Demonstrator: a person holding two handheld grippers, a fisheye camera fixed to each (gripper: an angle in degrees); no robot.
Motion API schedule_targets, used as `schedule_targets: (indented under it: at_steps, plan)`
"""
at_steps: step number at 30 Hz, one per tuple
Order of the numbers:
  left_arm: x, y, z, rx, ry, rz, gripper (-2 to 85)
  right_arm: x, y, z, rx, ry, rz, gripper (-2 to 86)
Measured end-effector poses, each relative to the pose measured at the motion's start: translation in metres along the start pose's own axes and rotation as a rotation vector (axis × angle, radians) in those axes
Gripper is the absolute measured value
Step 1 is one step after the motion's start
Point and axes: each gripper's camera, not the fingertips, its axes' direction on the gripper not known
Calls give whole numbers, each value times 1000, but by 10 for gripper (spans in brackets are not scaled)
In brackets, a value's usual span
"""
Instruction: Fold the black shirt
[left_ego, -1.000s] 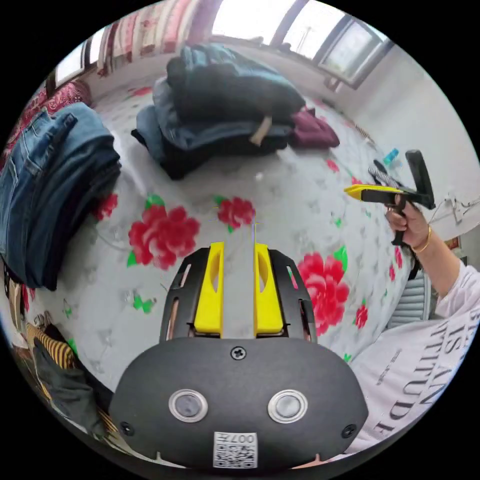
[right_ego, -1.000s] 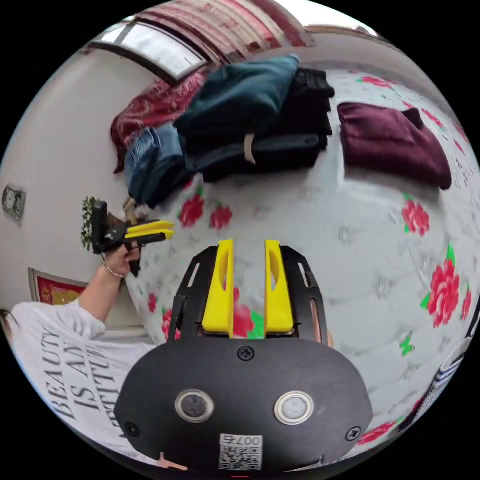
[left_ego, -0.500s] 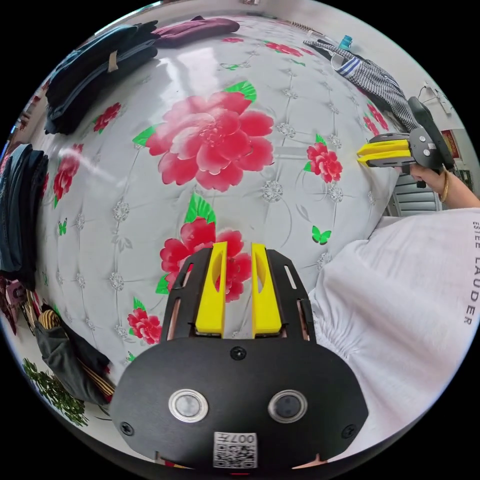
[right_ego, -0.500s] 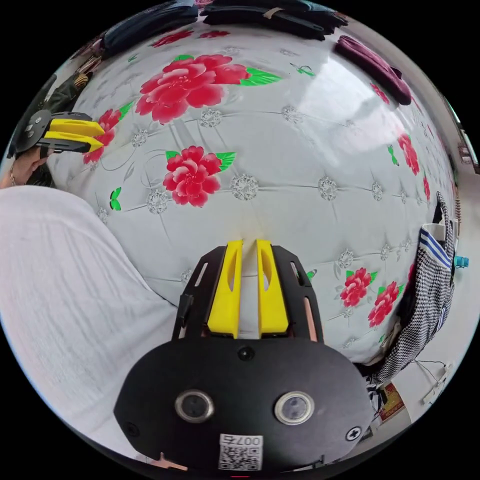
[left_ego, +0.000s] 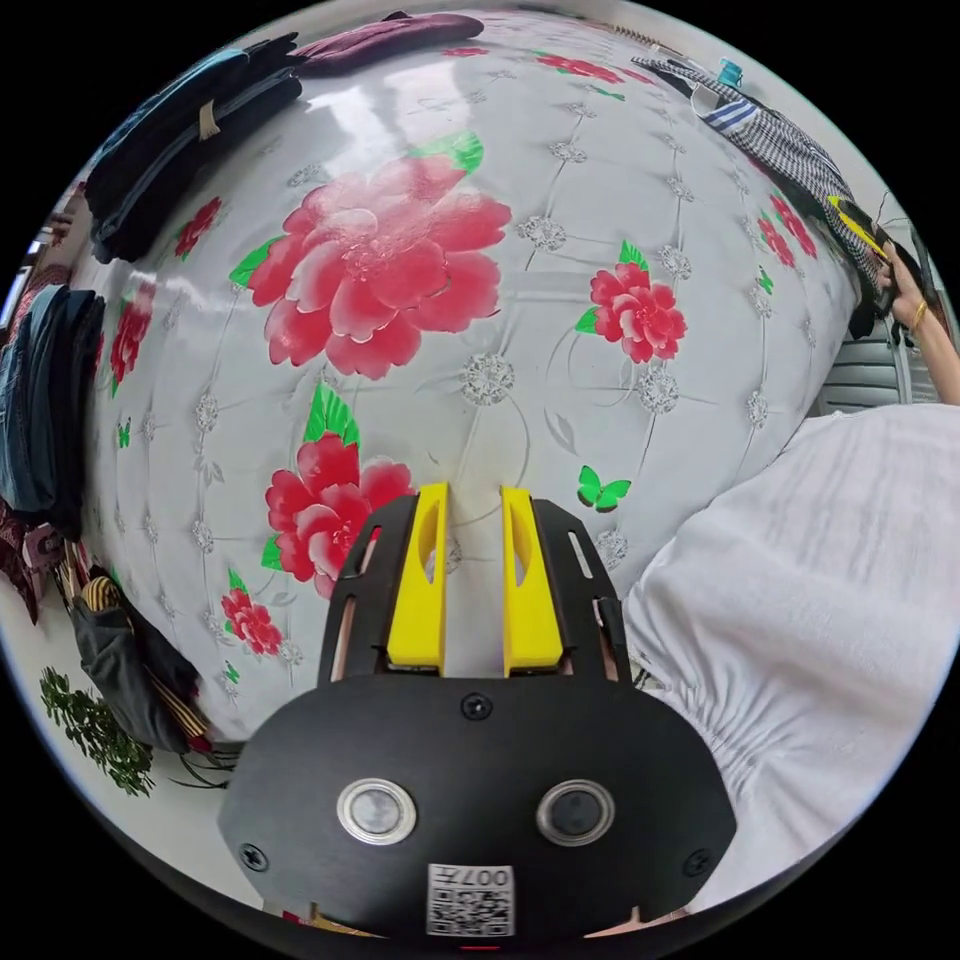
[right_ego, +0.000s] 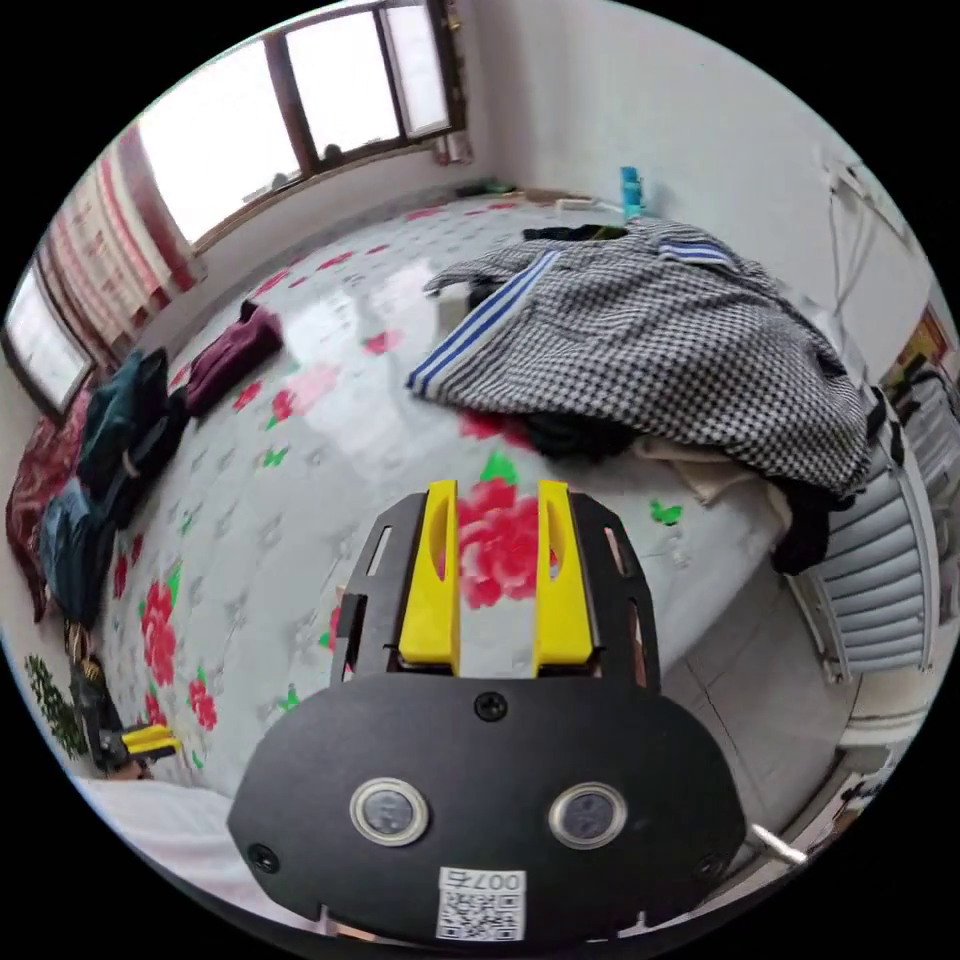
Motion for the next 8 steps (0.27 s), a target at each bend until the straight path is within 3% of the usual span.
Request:
schedule_targets:
  at_steps: [8]
  plan:
    - [1,-43,2,-138,-63,-58,74,135,-112,41,-66,181,189,136]
